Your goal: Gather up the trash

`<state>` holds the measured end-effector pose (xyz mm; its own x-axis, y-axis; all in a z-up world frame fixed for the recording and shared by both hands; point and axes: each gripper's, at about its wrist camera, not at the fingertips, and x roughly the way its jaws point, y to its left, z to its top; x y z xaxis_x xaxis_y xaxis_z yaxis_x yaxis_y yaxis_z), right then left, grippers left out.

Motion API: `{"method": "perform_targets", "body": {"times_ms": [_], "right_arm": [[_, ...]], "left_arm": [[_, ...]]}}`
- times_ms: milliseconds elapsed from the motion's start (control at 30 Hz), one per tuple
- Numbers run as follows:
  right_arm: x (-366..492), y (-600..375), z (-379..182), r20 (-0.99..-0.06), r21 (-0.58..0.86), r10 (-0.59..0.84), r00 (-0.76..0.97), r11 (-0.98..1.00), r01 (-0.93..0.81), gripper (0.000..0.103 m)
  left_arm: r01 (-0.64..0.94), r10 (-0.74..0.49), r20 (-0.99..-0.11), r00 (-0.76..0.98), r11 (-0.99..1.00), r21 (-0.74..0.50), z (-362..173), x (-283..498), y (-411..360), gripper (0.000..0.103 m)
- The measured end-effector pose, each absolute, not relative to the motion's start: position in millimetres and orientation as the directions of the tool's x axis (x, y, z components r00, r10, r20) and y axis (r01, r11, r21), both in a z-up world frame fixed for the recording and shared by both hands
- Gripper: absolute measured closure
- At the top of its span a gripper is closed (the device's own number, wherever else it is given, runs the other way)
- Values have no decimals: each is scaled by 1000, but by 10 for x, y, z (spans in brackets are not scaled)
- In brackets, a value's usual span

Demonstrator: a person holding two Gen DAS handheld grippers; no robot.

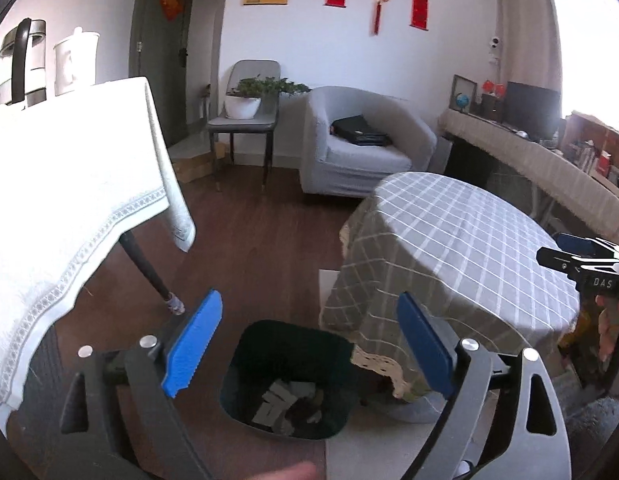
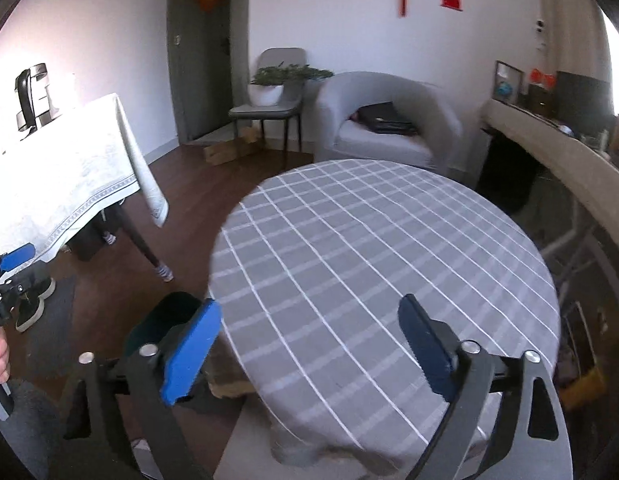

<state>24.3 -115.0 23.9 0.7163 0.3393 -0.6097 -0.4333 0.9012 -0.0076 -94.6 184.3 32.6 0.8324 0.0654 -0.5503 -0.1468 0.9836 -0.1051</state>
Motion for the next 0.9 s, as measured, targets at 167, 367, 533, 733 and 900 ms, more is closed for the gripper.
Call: {"method": "perform_targets", "body": {"times_ms": [167, 367, 533, 733, 900], "right_arm": [[16, -1442, 187, -582, 23, 338, 739, 916, -401, 4], [-296, -1630, 41, -584, 29, 330, 742, 921, -388, 4], [-438, -1687, 124, -546, 31, 352, 760, 915, -401, 4], [-452, -1680, 102, -552, 38, 381, 742, 900, -433, 4], [-493, -1625, 108, -550, 23, 392, 737, 890, -456, 4]], "left_arm": [[-131, 67, -556, 829, 988, -77, 261, -1081, 1632, 12], [-128, 90, -560, 824, 991, -29, 209, -1148, 1432, 12], [-133, 104, -558, 824, 991, -13, 138, -1193, 1385, 12], [-130, 107, -548, 829, 992, -2, 115, -1251, 1358, 12], [-125, 99, -559, 823, 992, -9, 75, -1226, 1357, 12]]}}
